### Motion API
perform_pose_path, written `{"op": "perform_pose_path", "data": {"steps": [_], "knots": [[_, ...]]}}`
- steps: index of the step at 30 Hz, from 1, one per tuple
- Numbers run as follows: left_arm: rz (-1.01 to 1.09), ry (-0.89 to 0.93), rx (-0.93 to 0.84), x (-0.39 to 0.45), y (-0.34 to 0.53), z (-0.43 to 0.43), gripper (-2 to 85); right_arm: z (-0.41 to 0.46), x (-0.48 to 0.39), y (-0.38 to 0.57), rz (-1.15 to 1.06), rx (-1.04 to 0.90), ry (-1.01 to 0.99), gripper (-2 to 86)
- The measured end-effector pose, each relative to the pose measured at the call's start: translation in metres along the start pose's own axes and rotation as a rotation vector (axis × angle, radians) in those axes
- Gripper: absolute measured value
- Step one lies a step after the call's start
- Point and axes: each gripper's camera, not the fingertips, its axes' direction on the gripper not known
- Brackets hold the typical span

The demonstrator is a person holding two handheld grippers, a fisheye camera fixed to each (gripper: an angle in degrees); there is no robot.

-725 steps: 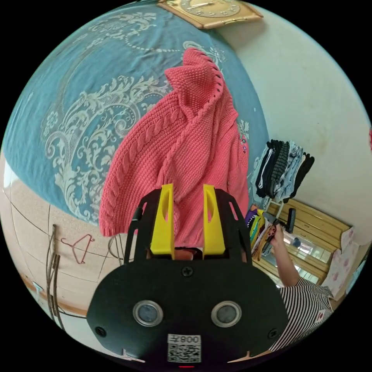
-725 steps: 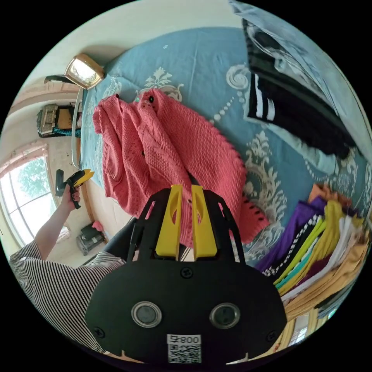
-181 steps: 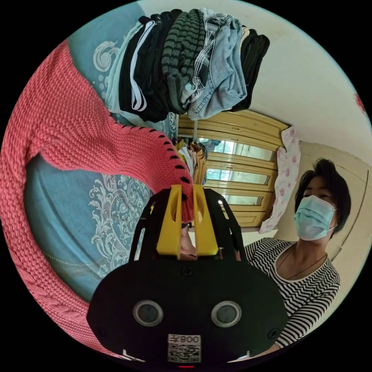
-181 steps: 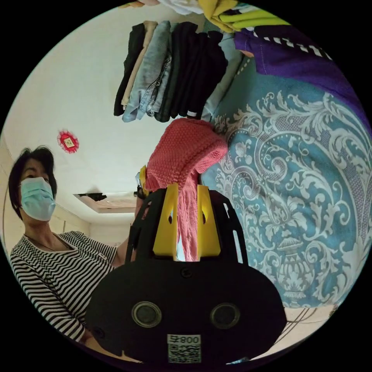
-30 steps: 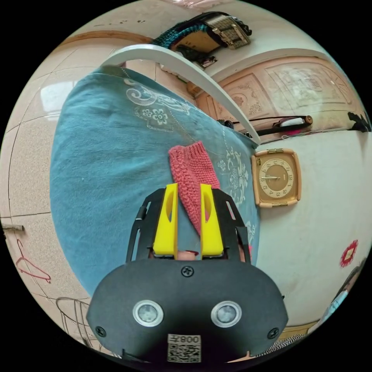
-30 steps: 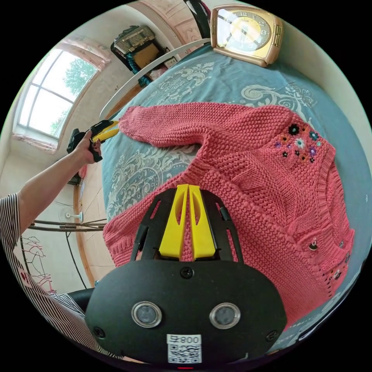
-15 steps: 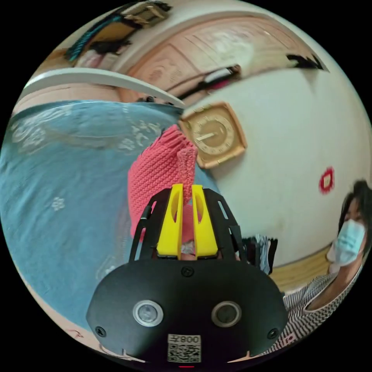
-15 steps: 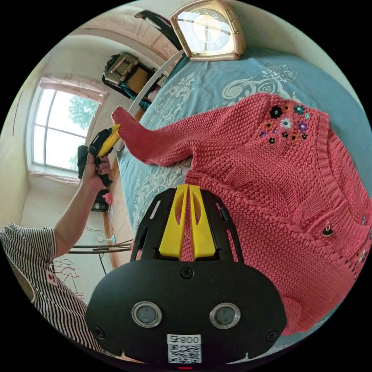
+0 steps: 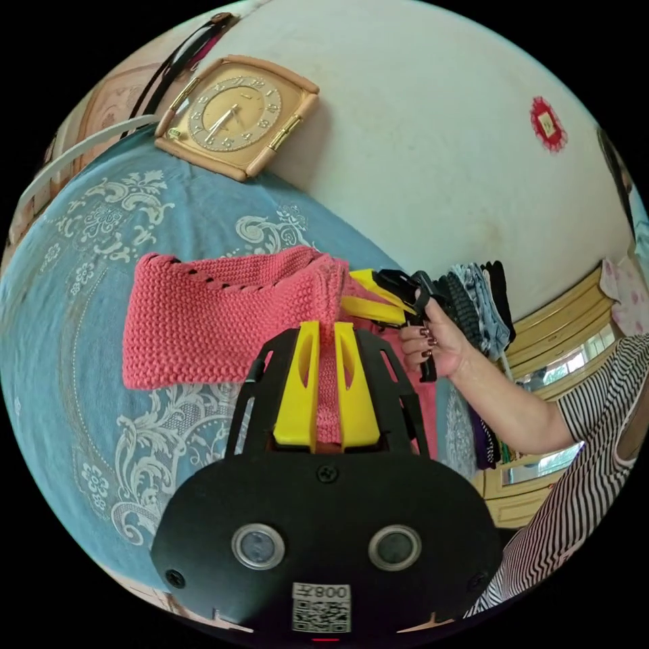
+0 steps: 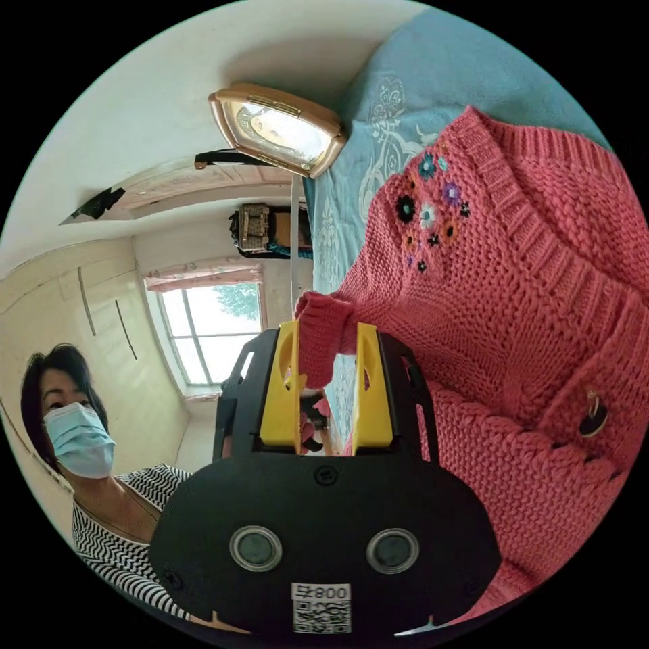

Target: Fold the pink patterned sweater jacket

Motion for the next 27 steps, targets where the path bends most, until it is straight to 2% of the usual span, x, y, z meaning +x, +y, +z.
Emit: {"op": "perform_pose_path", "data": {"steps": [7, 11, 15, 22, 27], "knots": [[0.177, -0.119, -0.086, 0.057, 0.01, 0.034, 3.8, -0.016, 0.036, 0.001, 0.039, -0.025, -0.046, 12.6], [0.218, -0.175, -0.104, 0.078, 0.015, 0.049, 3.8, -0.011, 0.053, 0.002, 0.049, -0.127, -0.022, 7.4], [0.253, -0.208, -0.08, 0.101, 0.015, 0.057, 3.6, -0.027, 0.047, 0.005, -0.027, -0.104, -0.045, 4.6], [0.4, -0.113, -0.006, 0.171, 0.007, 0.078, 3.4, -0.114, 0.017, 0.047, -0.23, 0.001, -0.031, 3.6], [0.494, 0.004, -0.107, 0.218, 0.024, 0.13, 3.4, -0.185, 0.04, 0.111, -0.205, 0.095, 0.064, 3.4]]}}
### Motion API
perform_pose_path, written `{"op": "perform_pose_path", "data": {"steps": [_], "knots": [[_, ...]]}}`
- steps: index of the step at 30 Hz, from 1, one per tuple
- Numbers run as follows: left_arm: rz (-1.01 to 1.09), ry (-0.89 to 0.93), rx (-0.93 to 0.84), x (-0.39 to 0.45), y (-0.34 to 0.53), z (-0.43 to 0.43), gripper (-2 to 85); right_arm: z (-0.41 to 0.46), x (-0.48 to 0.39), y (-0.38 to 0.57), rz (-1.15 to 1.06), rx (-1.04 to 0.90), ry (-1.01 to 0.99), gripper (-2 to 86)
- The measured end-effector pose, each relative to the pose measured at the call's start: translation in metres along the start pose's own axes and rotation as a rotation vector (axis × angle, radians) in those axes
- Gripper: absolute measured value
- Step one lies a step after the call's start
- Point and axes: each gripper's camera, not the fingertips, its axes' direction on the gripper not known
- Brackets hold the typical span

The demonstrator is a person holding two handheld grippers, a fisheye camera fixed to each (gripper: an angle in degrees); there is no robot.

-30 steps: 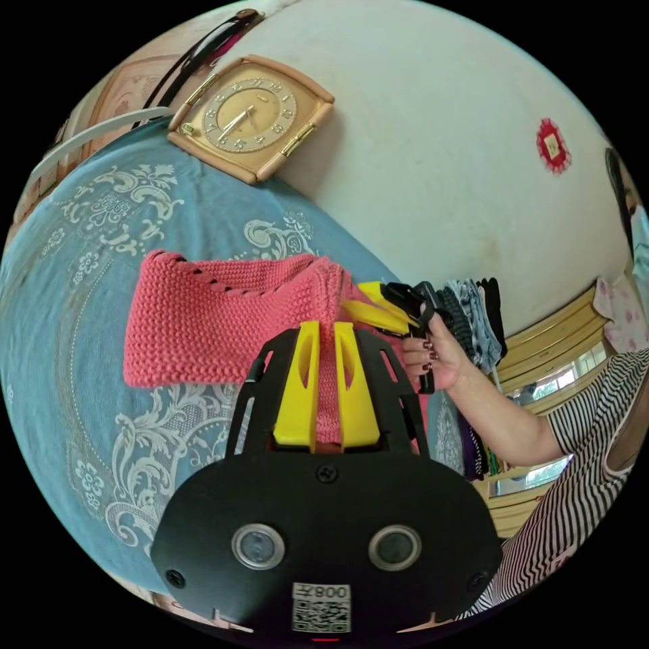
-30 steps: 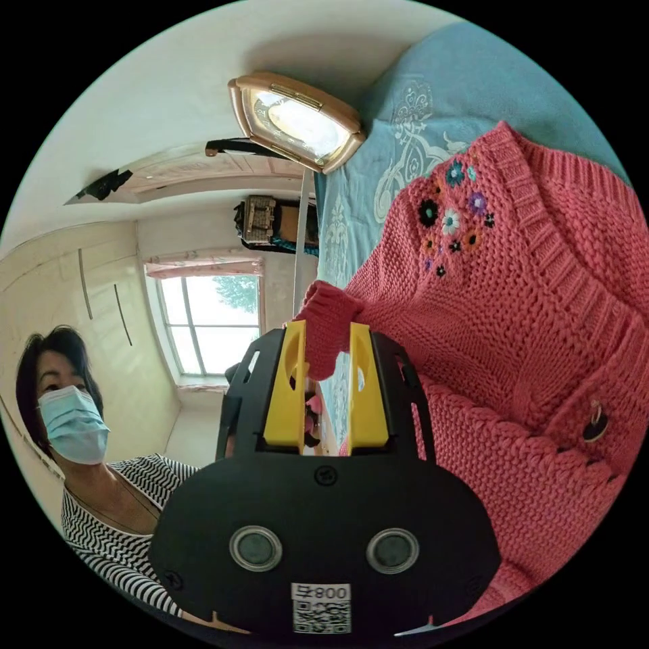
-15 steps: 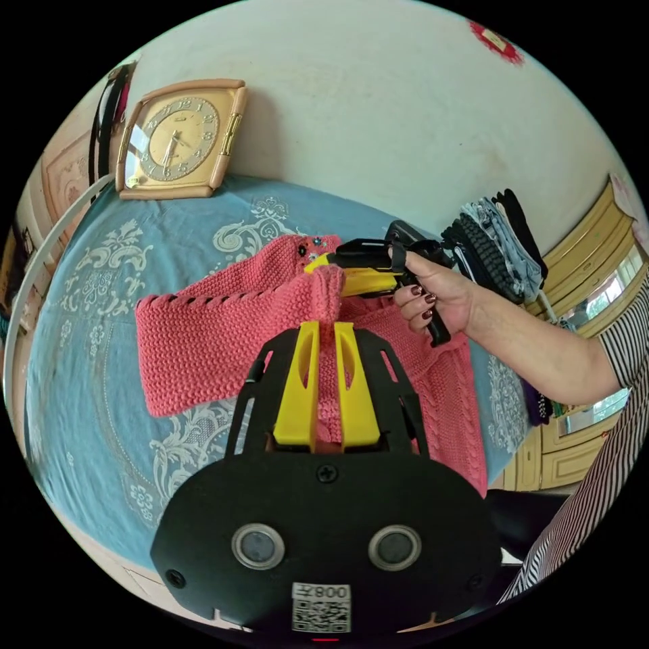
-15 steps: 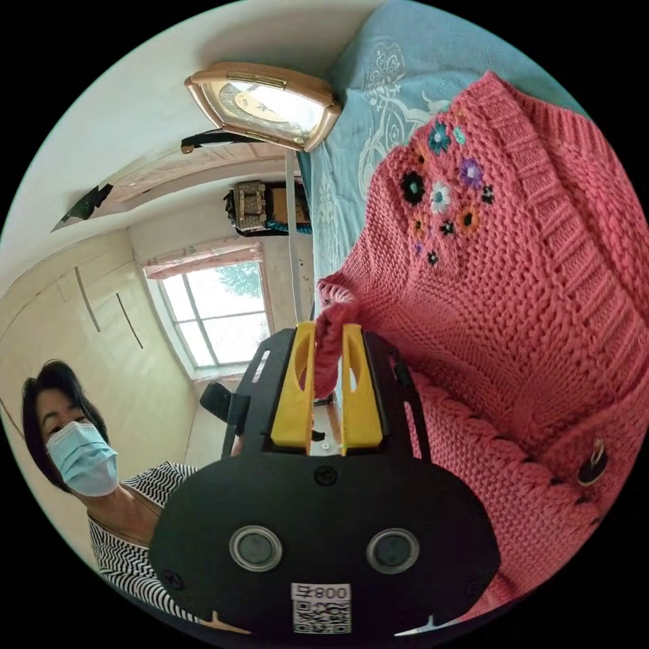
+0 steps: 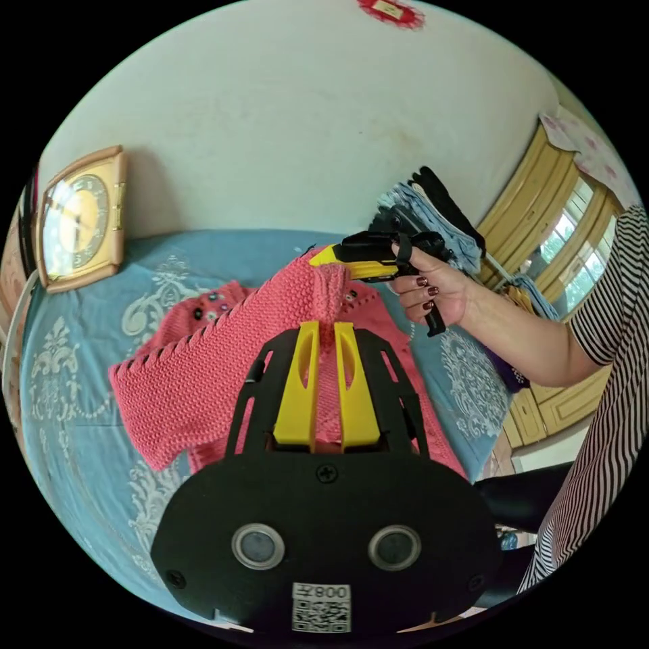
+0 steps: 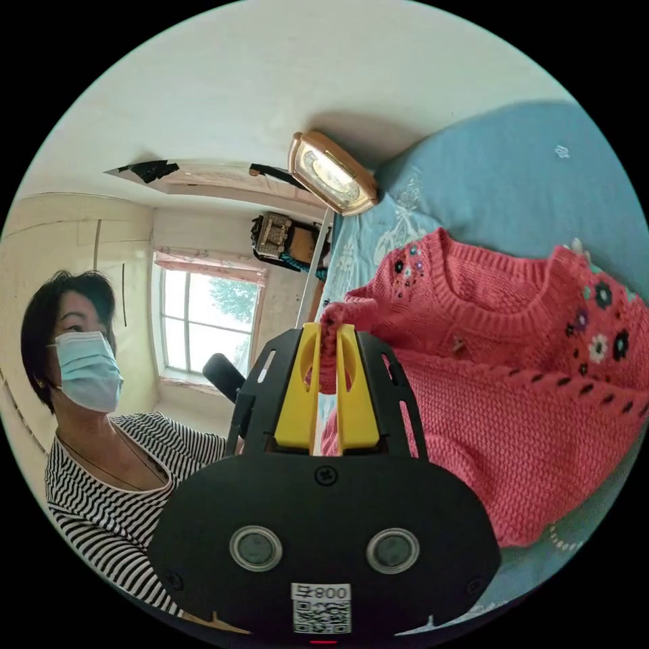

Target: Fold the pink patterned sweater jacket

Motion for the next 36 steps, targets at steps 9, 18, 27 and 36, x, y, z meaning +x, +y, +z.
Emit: {"op": "perform_pose_path", "data": {"steps": [9, 18, 27, 36], "knots": [[0.078, 0.136, -0.139, 0.066, 0.003, 0.072, 3.6, -0.076, 0.052, 0.11, 0.163, 0.109, 0.008, 3.4], [0.14, 0.144, -0.218, 0.108, 0.0, 0.119, 3.6, -0.117, 0.059, 0.166, 0.159, 0.143, 0.111, 3.3], [0.169, 0.084, -0.39, 0.139, 0.026, 0.185, 4.9, -0.13, 0.096, 0.222, 0.248, 0.122, 0.177, 3.2], [0.174, 0.053, -0.413, 0.156, 0.034, 0.196, 5.5, -0.156, 0.056, 0.253, 0.225, 0.206, 0.264, 1.0]]}}
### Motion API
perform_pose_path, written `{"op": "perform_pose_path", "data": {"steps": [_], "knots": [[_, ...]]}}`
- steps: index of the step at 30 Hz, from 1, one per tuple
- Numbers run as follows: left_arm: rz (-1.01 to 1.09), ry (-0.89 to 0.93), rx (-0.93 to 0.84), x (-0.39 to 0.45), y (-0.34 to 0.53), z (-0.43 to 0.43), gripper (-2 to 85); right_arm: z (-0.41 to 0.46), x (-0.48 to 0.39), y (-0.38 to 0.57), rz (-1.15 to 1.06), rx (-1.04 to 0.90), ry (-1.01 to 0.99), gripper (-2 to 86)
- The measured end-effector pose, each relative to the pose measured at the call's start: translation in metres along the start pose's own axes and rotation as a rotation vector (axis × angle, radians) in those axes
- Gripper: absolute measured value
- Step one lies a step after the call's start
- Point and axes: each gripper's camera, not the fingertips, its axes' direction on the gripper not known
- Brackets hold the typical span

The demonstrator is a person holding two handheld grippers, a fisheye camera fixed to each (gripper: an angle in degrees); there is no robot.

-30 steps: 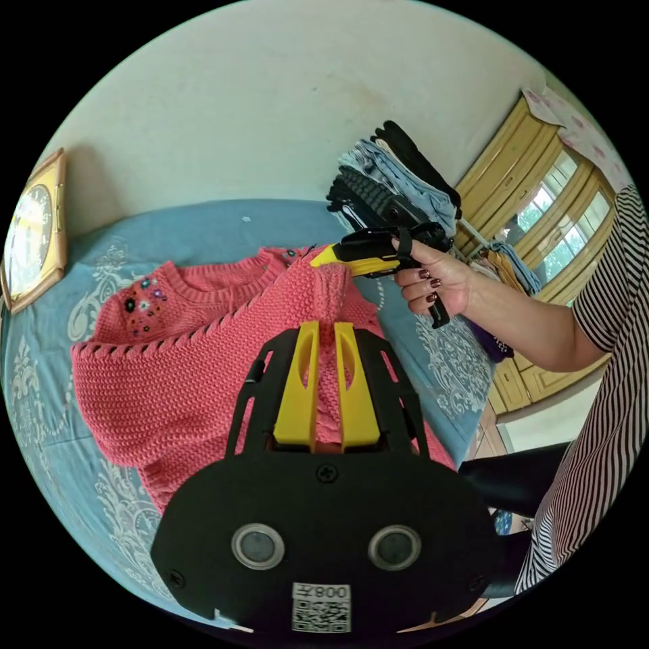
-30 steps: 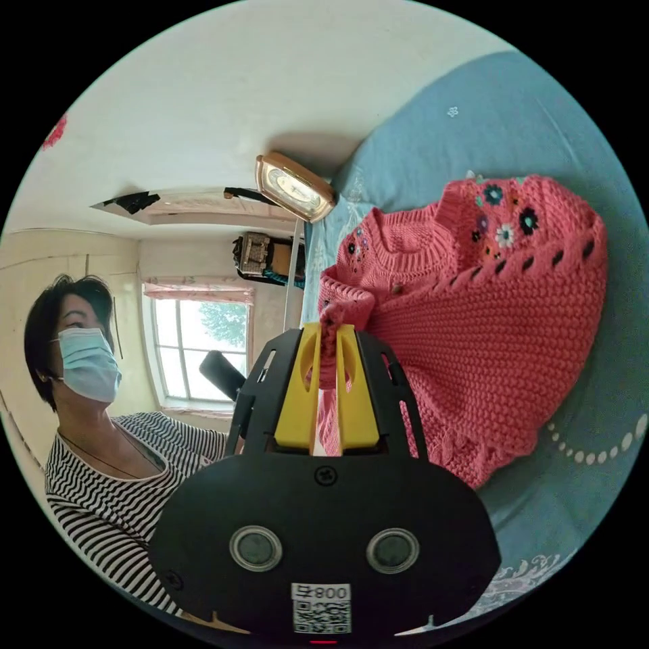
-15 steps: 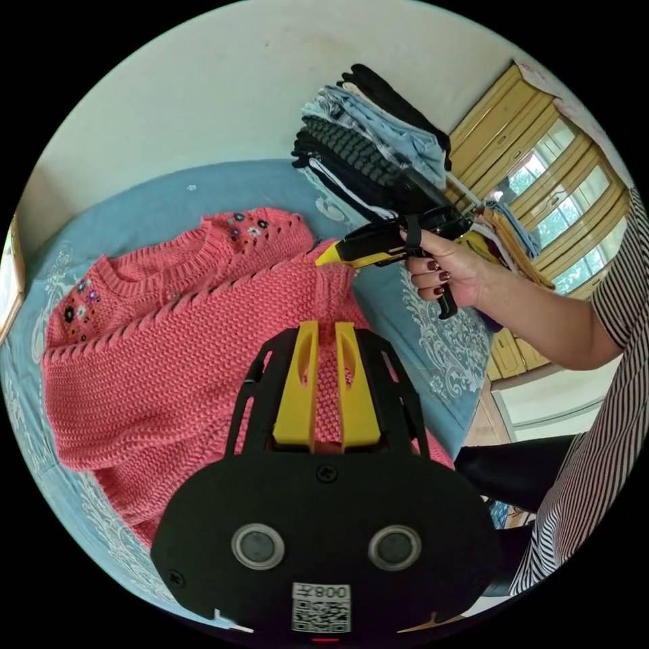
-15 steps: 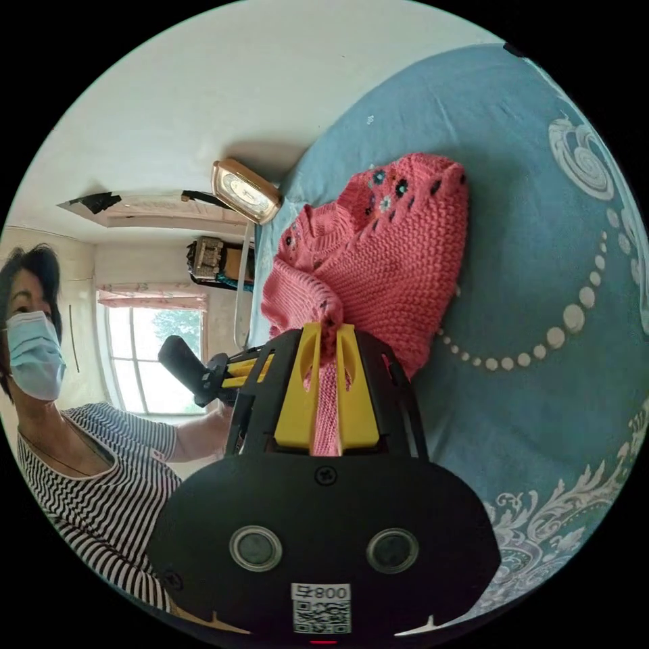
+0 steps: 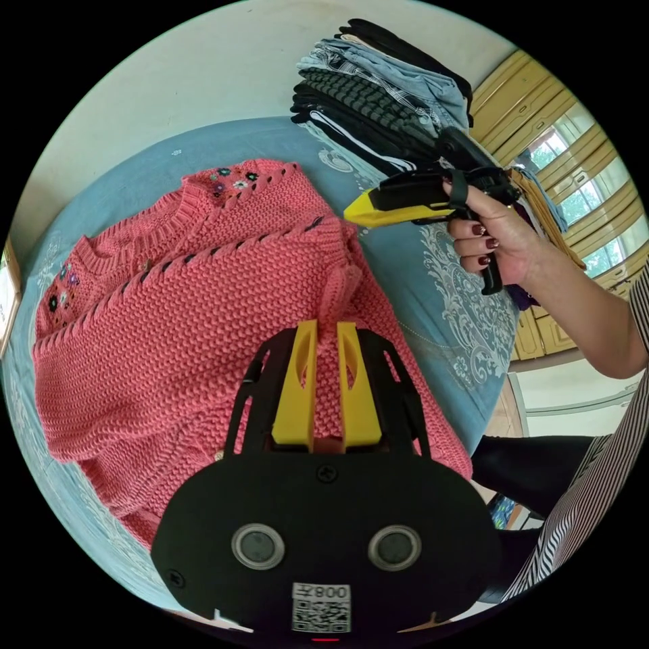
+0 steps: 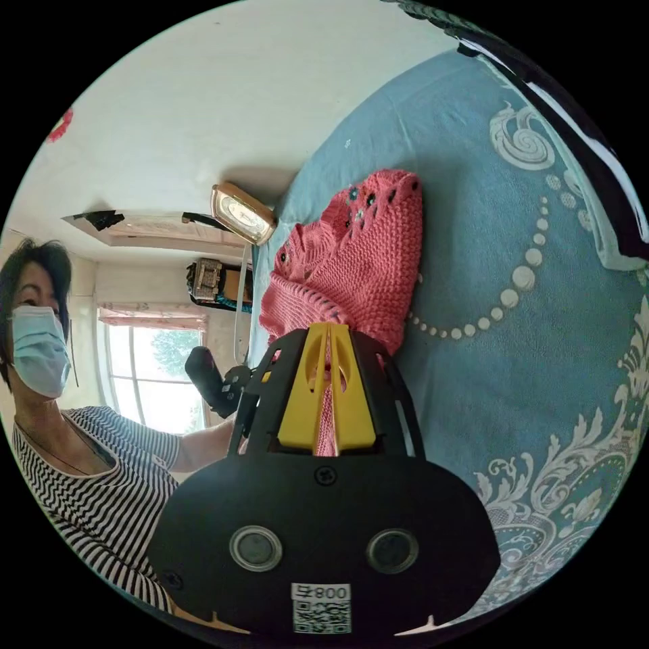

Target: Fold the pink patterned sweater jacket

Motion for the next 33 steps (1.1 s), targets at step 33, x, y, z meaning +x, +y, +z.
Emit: {"op": "perform_pose_path", "data": {"steps": [33], "knots": [[-0.688, -0.433, 0.117, -0.168, 0.161, -0.085, 0.4, 0.064, -0.121, 0.073, -0.361, -0.19, 0.535, 0.1]]}}
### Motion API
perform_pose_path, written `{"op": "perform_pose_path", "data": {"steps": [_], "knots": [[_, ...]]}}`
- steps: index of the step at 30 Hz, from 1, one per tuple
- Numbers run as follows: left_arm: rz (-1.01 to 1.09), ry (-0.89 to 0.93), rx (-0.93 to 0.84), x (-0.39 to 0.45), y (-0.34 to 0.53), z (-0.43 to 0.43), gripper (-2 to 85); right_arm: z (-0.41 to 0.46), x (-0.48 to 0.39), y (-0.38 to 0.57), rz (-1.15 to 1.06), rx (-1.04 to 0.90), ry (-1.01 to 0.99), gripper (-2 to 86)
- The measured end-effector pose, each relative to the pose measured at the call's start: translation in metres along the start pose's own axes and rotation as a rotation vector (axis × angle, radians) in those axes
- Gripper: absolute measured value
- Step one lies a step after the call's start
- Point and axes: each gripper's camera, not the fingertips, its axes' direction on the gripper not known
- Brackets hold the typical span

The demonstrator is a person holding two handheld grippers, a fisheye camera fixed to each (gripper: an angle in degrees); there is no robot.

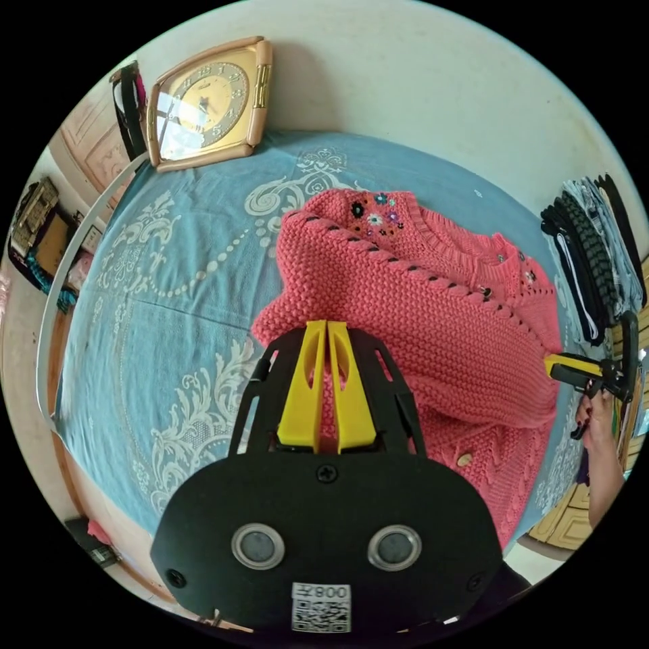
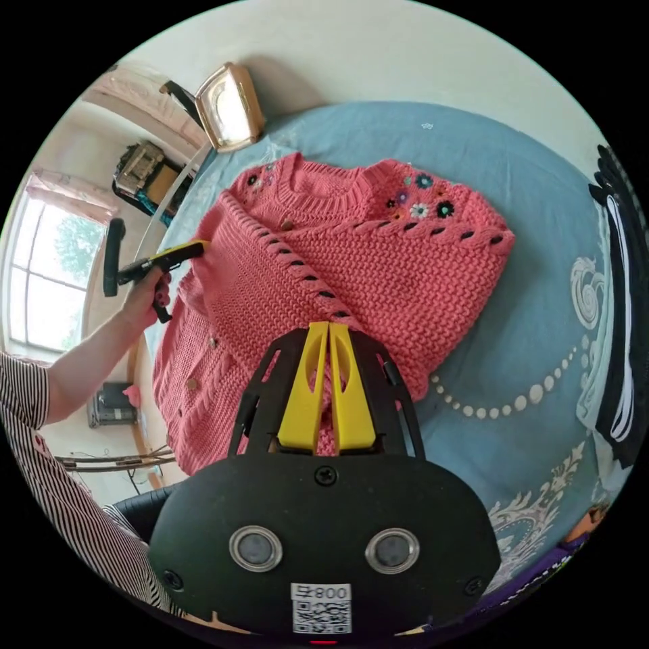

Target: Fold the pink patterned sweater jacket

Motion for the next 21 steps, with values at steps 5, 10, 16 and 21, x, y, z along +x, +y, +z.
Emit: {"op": "perform_pose_path", "data": {"steps": [5, 10, 16, 21], "knots": [[-0.068, 0.152, -0.008, -0.037, 0.007, -0.006, 0.3, -0.018, -0.014, 0.013, 0.011, 0.005, 0.012, 0.1], [-0.055, 0.192, 0.08, -0.055, 0.036, -0.026, 0.3, -0.035, -0.046, 0.037, -0.064, 0.067, 0.045, 0.2], [-0.088, 0.3, 0.013, -0.092, 0.044, -0.002, 0.4, 0.003, -0.041, 0.055, -0.064, -0.064, -0.006, 0.2], [-0.07, 0.326, 0.034, -0.125, 0.067, -0.03, 0.7, -0.011, -0.041, 0.075, -0.035, -0.047, 0.004, 0.5]]}}
